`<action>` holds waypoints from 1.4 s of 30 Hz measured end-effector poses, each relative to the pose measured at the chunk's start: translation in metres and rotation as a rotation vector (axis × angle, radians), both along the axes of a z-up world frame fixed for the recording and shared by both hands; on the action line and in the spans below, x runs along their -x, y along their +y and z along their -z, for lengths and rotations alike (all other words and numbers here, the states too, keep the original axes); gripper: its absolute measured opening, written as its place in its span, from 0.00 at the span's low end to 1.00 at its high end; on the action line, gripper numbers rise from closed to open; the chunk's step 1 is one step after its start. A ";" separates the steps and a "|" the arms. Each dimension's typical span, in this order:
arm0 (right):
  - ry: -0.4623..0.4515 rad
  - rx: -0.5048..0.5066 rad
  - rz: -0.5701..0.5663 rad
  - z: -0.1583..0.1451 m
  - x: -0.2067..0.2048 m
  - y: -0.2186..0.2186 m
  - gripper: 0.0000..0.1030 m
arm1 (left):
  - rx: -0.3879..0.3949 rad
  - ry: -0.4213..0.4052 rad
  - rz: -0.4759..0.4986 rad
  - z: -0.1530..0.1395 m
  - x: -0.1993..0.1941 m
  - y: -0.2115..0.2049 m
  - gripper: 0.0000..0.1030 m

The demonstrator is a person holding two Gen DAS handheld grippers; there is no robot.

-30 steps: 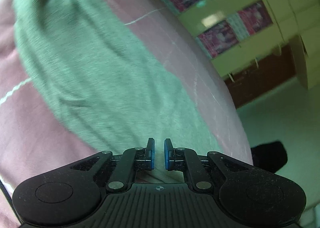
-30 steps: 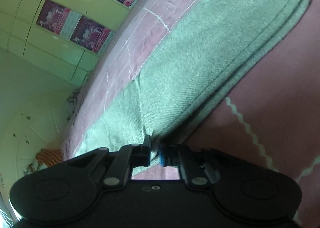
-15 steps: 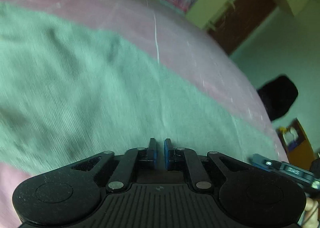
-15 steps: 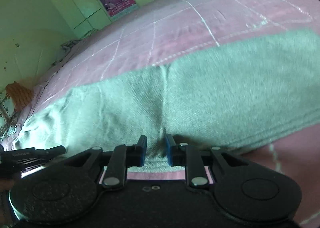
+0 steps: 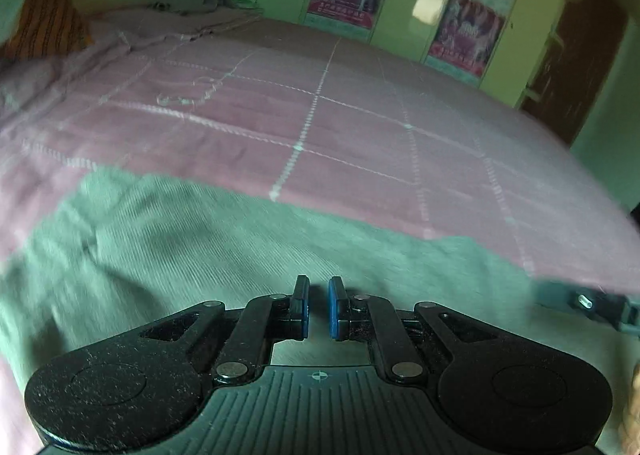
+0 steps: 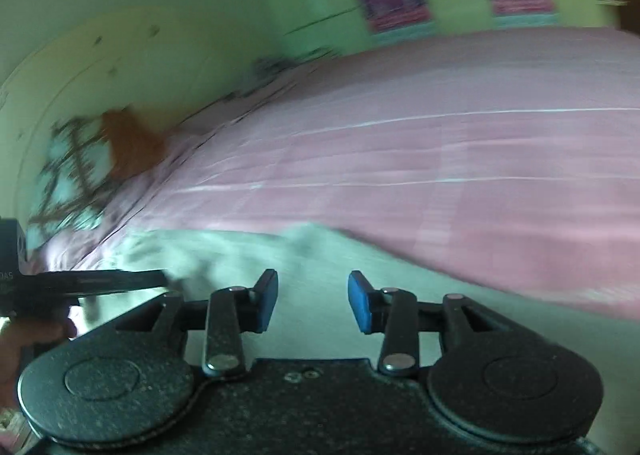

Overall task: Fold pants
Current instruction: 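Open both grippers and pull them back from the folded sweatpants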

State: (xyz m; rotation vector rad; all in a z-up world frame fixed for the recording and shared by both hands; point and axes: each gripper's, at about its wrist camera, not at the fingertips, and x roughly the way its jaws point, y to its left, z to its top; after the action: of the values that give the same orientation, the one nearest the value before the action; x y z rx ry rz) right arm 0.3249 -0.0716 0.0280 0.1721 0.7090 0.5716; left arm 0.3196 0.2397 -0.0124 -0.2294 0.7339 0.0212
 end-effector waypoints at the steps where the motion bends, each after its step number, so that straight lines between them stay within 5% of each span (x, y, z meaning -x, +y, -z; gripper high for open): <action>1: 0.017 -0.011 -0.051 0.004 -0.013 0.026 0.28 | -0.027 0.012 0.002 0.002 -0.005 0.003 0.08; 6: 0.137 0.051 -0.158 0.040 -0.060 0.108 0.31 | -0.015 0.039 0.030 0.025 -0.021 0.022 0.07; 8: 0.125 0.125 -0.154 0.053 -0.060 0.113 0.18 | 0.008 0.018 -0.003 0.024 -0.012 0.032 0.07; 10: 0.074 0.157 -0.130 0.051 -0.057 0.102 0.07 | -0.063 -0.020 -0.041 0.020 0.000 0.042 0.07; 12: 0.097 0.101 -0.088 0.048 -0.061 0.074 0.00 | 0.026 -0.029 -0.070 0.025 0.008 0.058 0.07; 15: 0.110 0.125 -0.040 0.046 -0.055 0.056 0.06 | 0.042 -0.060 -0.103 0.013 0.018 0.049 0.08; 16: 0.105 0.114 -0.012 0.043 -0.048 0.048 0.23 | 0.046 -0.095 -0.092 0.008 0.023 0.041 0.09; 17: 0.084 0.087 0.001 0.037 -0.039 0.039 0.28 | 0.044 -0.119 -0.057 0.005 0.027 0.031 0.12; 19: 0.017 0.091 0.023 0.031 -0.024 0.027 0.33 | -0.002 -0.065 0.007 0.011 0.023 0.009 0.59; 21: 0.110 0.122 0.042 0.041 -0.029 0.018 0.24 | -0.025 0.031 0.008 0.028 0.021 0.001 0.68; 23: 0.148 0.070 0.085 0.040 -0.025 -0.007 0.23 | -0.046 0.003 -0.007 0.032 0.034 -0.003 0.68; 26: 0.143 0.019 0.183 0.028 -0.002 -0.062 0.38 | -0.062 -0.005 -0.007 0.030 0.048 -0.007 0.68; 37: 0.117 0.029 0.619 0.009 0.080 -0.322 0.32 | -0.120 0.023 0.001 0.021 0.081 -0.025 0.69; 42: 0.112 -0.013 0.799 0.001 0.114 -0.382 0.40 | -0.059 -0.122 -0.068 0.006 0.110 -0.026 0.69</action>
State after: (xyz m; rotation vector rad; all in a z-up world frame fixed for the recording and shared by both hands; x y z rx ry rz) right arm 0.2104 -0.4531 0.0273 0.4738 0.6790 -0.1989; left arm 0.2101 0.2140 -0.0185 -0.1972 0.6025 0.0929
